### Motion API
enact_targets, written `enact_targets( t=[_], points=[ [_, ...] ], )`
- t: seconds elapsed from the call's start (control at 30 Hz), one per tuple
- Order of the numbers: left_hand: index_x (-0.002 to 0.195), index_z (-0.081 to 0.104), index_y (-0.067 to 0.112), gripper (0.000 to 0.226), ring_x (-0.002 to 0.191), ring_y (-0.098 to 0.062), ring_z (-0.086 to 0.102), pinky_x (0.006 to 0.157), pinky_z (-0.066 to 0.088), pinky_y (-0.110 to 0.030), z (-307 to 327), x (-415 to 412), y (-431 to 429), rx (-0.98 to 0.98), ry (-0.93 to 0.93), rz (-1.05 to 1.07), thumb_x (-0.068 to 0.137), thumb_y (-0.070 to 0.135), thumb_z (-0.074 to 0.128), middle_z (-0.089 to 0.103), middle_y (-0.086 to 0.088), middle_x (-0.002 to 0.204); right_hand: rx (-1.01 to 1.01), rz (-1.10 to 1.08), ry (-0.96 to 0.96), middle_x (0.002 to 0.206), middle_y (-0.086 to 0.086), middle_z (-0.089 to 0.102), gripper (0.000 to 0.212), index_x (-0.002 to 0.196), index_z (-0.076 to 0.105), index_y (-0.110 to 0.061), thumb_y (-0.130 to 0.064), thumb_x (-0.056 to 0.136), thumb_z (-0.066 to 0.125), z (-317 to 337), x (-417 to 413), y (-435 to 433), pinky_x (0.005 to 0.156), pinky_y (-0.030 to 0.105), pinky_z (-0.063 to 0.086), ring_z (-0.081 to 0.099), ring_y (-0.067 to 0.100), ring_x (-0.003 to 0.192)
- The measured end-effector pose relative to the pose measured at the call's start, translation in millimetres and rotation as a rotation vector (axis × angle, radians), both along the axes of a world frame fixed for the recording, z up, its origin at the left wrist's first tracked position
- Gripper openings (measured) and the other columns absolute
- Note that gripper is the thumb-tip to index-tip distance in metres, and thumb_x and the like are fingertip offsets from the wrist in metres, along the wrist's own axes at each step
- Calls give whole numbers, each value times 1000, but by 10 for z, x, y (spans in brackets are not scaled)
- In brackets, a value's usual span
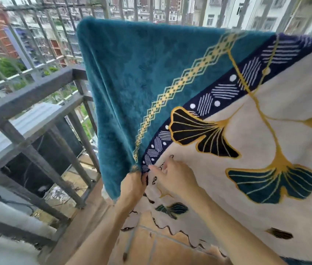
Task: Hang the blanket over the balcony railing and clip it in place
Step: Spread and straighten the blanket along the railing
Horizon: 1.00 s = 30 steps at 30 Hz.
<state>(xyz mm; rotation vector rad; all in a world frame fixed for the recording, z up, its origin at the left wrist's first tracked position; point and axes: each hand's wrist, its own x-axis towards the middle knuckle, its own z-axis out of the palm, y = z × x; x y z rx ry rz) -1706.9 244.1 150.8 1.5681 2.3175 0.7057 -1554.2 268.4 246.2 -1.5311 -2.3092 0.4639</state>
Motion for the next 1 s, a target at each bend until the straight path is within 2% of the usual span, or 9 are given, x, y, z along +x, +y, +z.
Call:
enact_targets(
  t=[0.13,0.2,0.3,0.5,0.57,0.67,0.77,0.83,1.0],
  points=[
    [77,55,11,33,77,-36,65,60,48,-39,-439,-29,-270,-65,-64,-76,98,35,49,68,-12,79,116,-14,-160,72,3,68,70,78,68,-14,-78,81,40,-119,-555,231,54,26,38,64,23,71],
    [83,59,9,30,78,-37,63,61,47,-40,-595,-121,-336,-69,-89,-60,98,33,49,68,-14,81,141,9,-177,60,9,64,53,64,65,-8,-55,89,57,-319,-712,292,48,24,33,64,26,58],
    [87,59,13,22,77,-35,63,57,46,-36,-799,-341,-425,-65,-109,-73,96,30,50,68,-9,80,137,59,-180,43,8,57,35,53,63,-8,-25,81,75,-767,-842,198,40,20,25,59,28,38],
    [84,63,14,24,74,-31,61,57,48,-35,-909,-686,-483,-38,-97,-25,93,32,50,68,-6,80,171,31,-163,34,2,51,44,39,55,-10,-25,60,90,-912,-1104,125,30,16,27,51,22,28],
    [80,60,15,25,66,-23,56,54,40,-31,-884,-743,-448,-55,-114,-23,97,32,51,66,0,73,178,52,-126,41,5,55,40,45,58,-11,-28,70,84,-862,-1052,144,32,19,31,55,25,34],
    [69,52,13,42,57,-19,53,52,41,-34,-818,-702,-463,-114,-156,-35,98,43,46,58,4,59,75,41,-30,69,14,66,41,72,62,-7,-40,95,53,-821,-891,128,51,31,40,63,32,63],
    [63,44,8,50,50,-18,40,47,29,-32,-813,-527,-484,-220,-174,-79,98,45,46,44,3,50,-126,65,-45,91,10,69,33,93,60,-9,-38,96,47,-797,-570,12,76,36,47,62,29,85],
    [63,44,8,51,52,-21,41,48,27,-31,-832,-349,-462,-268,-180,-143,98,45,44,41,1,52,-255,37,-25,95,6,68,23,96,61,-11,-30,95,48,-818,-253,-93,76,36,51,63,26,89],
    [80,60,10,36,71,-26,62,60,46,-35,-790,210,-385,-348,-145,-373,100,35,43,65,-8,74,-365,-163,-2,104,6,66,26,109,61,-10,-26,97,44,-864,778,-430,83,39,51,61,23,95]
  ],
)
